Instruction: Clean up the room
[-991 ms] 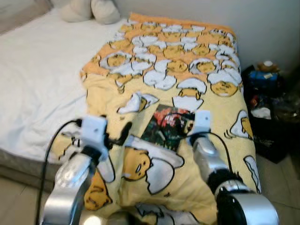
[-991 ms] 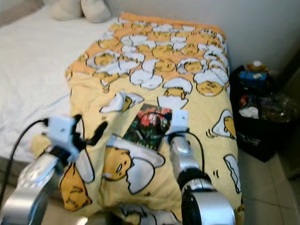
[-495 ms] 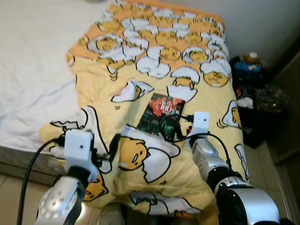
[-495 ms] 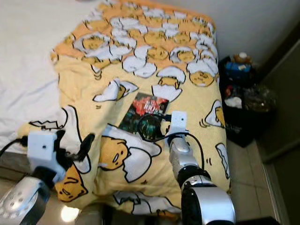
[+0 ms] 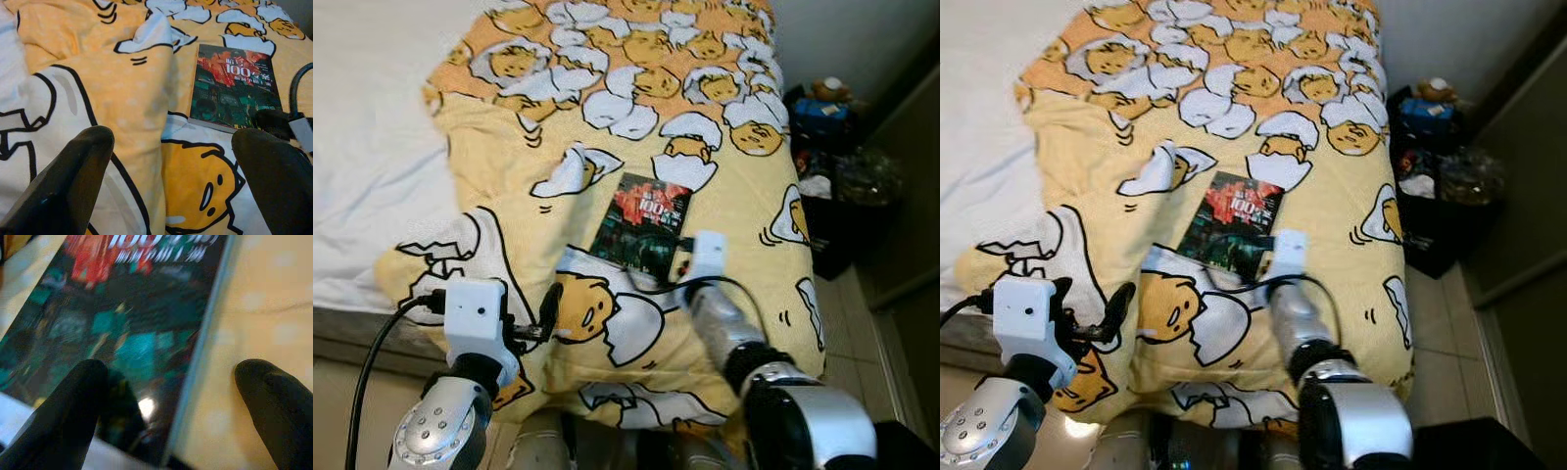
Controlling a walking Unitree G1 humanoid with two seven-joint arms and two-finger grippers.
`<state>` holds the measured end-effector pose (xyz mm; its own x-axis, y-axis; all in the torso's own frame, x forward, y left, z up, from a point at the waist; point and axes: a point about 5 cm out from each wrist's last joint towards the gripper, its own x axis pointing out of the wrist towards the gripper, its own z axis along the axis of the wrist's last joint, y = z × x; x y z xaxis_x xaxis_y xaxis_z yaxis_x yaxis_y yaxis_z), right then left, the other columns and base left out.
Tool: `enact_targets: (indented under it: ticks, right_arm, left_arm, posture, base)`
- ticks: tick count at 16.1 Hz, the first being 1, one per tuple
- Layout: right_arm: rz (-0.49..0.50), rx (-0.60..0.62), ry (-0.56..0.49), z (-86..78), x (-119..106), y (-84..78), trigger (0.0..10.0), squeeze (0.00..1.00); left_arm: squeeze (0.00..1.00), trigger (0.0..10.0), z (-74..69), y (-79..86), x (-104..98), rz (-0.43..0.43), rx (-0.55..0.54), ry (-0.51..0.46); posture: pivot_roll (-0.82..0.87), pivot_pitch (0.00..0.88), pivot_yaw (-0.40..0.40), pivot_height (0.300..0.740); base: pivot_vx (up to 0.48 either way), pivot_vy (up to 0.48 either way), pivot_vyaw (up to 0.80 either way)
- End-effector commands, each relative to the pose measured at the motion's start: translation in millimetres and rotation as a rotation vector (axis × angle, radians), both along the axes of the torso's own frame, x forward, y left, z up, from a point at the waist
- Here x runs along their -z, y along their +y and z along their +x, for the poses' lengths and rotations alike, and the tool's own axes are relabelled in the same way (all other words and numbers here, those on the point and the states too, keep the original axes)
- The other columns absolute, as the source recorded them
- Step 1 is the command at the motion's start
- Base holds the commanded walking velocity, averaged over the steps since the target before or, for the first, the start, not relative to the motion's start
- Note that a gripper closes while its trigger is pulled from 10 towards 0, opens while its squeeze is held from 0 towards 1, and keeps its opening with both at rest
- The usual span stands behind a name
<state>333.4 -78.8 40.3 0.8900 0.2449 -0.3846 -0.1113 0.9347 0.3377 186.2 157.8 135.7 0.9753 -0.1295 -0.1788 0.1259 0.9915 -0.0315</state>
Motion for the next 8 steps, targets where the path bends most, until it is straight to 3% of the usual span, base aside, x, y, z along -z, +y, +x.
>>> enact_targets:
  ticks: [1, 2, 3, 8]
  right_arm:
    - [0.054, -0.003, 0.042, -1.4, 2.1, 4.4, 10.0, 0.0]
    - [0.064, -0.003, 0.043, -1.1, 1.3, 6.3, 9.3, 0.0]
    - [0.09, -0.006, 0.045, -0.7, 0.0, 9.6, 0.0, 0.0]
    - [0.152, 0.01, 0.072, -0.2, 0.1, 8.8, 0.0, 0.0]
  left_arm:
    - [0.0, 10.0, -4.2, -3.0, -1.8, -0.004, -0.007, 0.003]
    - [0.0, 10.0, -4.7, -2.7, -1.7, -0.004, -0.011, 0.004]
    - [0.0, 10.0, -5.5, -2.2, -1.7, -0.005, -0.019, 0.004]
    - [0.0, 10.0, -4.2, -2.9, -0.2, -0.011, -0.037, 0.009]
  posture:
    - [0.34, 0.223, -0.14, 0.74]
    - [0.34, 0.223, -0.142, 0.74]
    - [0.34, 0.223, -0.146, 0.74]
    - [0.33, 0.218, -0.159, 0.74]
  base:
    - [0.0, 0.0, 0.0]
    - [0.0, 0.0, 0.0]
    - [0.0, 0.0, 0.0]
    - [0.0, 0.0, 0.0]
